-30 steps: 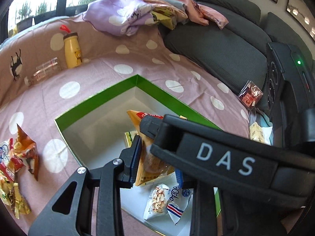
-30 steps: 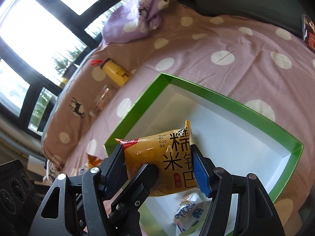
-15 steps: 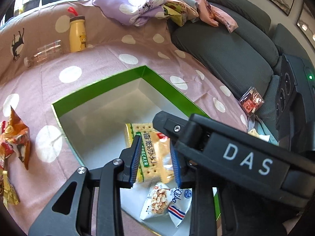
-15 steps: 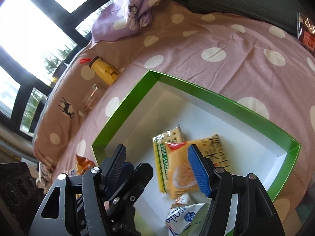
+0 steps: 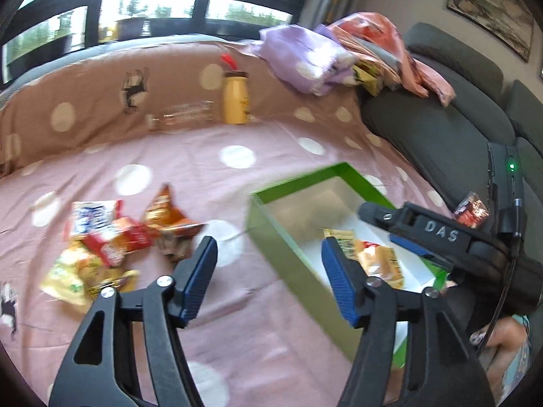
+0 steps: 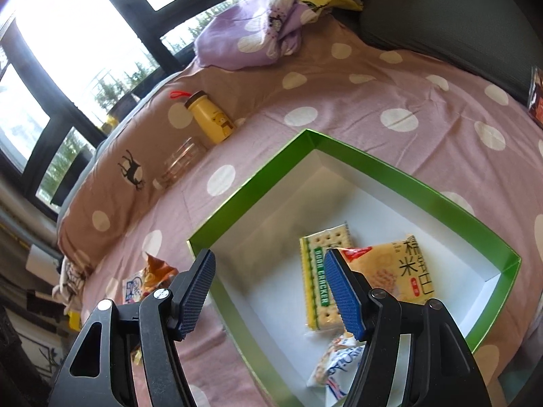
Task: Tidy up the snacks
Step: 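Move the right gripper back to the gold wrapper in the pile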
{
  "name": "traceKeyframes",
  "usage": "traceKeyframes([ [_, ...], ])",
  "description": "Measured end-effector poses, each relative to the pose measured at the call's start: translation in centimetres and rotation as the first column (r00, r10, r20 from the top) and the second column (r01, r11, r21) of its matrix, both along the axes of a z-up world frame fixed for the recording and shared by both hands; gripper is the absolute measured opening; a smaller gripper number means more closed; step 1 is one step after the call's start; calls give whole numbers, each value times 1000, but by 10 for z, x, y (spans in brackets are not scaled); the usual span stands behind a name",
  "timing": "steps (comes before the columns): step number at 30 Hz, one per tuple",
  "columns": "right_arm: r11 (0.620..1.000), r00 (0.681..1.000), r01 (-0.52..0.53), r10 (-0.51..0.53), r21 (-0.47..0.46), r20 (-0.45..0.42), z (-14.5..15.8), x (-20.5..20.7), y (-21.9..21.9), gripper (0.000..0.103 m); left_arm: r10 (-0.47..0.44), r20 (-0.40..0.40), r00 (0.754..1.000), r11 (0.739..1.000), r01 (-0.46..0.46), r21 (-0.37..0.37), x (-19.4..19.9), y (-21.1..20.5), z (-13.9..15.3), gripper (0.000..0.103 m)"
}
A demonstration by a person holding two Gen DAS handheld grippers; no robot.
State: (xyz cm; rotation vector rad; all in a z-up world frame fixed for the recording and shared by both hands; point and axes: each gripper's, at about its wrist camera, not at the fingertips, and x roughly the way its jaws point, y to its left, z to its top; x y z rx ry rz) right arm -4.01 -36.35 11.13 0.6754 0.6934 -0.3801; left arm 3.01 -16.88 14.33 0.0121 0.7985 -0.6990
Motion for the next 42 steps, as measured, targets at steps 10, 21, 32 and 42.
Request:
traceKeyframes([
  [10,985,990,-139,141,-97,14,16,20,58,82,298,-9,955,954,-298,-13,-4,124,-12,84],
  [21,938,952,-305,306,-165,-21,13,50,120,85,447,-96,889,895,-443,61,20,171,-49,84],
  [32,890,904,-428,421,-155,-78,-9,75,165,85,473,-115,873,880,-464,98,27,182,-62,89],
  [42,842,848,-527,511,-118,-139,-40,106,201,85,495,-155,855,867,-474,154,35,186,-76,90],
])
